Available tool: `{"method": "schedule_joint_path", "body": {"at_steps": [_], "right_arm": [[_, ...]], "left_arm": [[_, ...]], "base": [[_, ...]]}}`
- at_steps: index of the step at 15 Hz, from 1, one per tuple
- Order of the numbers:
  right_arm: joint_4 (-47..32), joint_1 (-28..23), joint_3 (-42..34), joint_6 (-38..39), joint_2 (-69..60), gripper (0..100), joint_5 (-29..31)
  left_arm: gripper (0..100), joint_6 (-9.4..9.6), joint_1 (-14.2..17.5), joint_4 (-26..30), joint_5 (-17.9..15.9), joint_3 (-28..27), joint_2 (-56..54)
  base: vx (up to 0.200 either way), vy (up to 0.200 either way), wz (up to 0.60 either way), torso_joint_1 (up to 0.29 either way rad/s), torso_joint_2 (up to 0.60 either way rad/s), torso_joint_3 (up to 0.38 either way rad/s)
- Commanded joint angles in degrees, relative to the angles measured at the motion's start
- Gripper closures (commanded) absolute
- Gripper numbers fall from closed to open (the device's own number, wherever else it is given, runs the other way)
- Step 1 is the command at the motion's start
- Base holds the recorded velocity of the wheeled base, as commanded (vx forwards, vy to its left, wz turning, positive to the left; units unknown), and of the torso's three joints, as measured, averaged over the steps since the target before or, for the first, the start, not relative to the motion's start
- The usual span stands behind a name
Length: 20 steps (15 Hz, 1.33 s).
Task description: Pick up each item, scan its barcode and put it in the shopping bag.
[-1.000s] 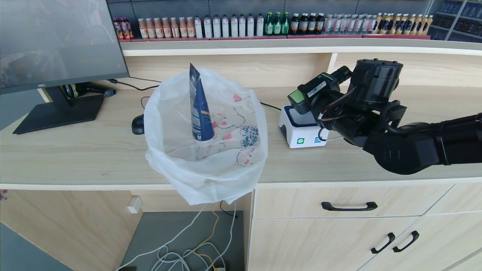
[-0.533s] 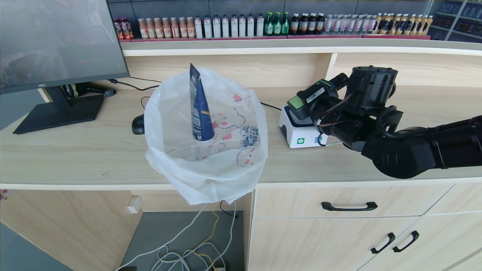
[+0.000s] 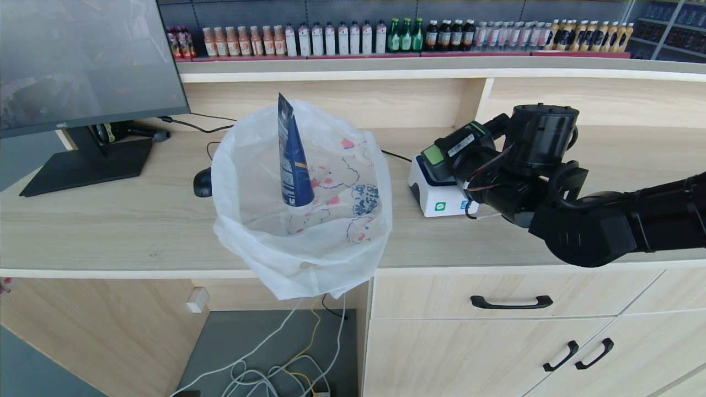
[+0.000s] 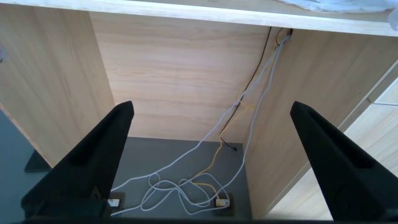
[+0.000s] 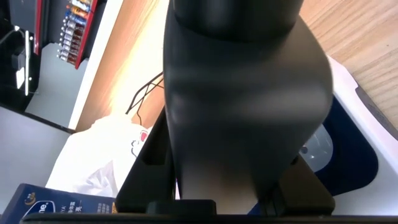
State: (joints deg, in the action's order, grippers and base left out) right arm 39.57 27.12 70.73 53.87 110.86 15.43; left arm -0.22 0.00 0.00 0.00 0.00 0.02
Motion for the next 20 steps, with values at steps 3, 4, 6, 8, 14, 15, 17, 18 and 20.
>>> {"method": "schedule_joint_path", "body": {"at_steps": [3, 4, 6, 8, 14, 15, 17, 18, 20], "right_arm": [[-0.2, 0.03, 0.02, 0.01, 0.41, 100, 0.04], [-0.2, 0.03, 0.02, 0.01, 0.41, 100, 0.04], [-0.2, 0.12, -0.07, 0.01, 0.41, 100, 0.04], [-0.2, 0.12, -0.07, 0.01, 0.41, 100, 0.12], [-0.2, 0.12, -0.07, 0.01, 0.41, 100, 0.56], [-0.2, 0.12, -0.24, 0.01, 0.32, 100, 0.65], [-0.2, 0.03, -0.07, -0.08, 0.32, 100, 0.74], [-0.2, 0.12, 0.02, -0.08, 0.14, 100, 0.74], [-0.11, 0.03, 0.11, -0.08, -0.21, 100, 0.83]], "left_arm": [[0, -0.04, 0.0, 0.0, 0.0, 0.0, -0.02], [0, -0.04, -0.09, 0.0, 0.0, 0.0, -0.02], [0, -0.04, 0.0, 0.0, 0.0, 0.0, -0.02], [0, -0.04, 0.0, 0.0, 0.0, 0.0, -0.02], [0, -0.04, -0.09, 0.0, 0.0, 0.0, -0.02], [0, -0.04, 0.0, 0.0, 0.0, 0.0, -0.02], [0, -0.04, 0.0, 0.0, 0.0, 0.0, -0.02], [0, -0.04, 0.0, 0.0, 0.0, 0.0, -0.02], [0, 0.04, 0.0, 0.0, 0.0, 0.0, -0.02]], "base": [[0.0, 0.0, 0.0, 0.0, 0.0, 0.0], [0.0, 0.0, 0.0, 0.0, 0.0, 0.0], [0.0, 0.0, 0.0, 0.0, 0.0, 0.0], [0.0, 0.0, 0.0, 0.0, 0.0, 0.0], [0.0, 0.0, 0.0, 0.0, 0.0, 0.0], [0.0, 0.0, 0.0, 0.0, 0.0, 0.0], [0.0, 0.0, 0.0, 0.0, 0.0, 0.0], [0.0, 0.0, 0.0, 0.0, 0.0, 0.0], [0.0, 0.0, 0.0, 0.0, 0.0, 0.0]]}}
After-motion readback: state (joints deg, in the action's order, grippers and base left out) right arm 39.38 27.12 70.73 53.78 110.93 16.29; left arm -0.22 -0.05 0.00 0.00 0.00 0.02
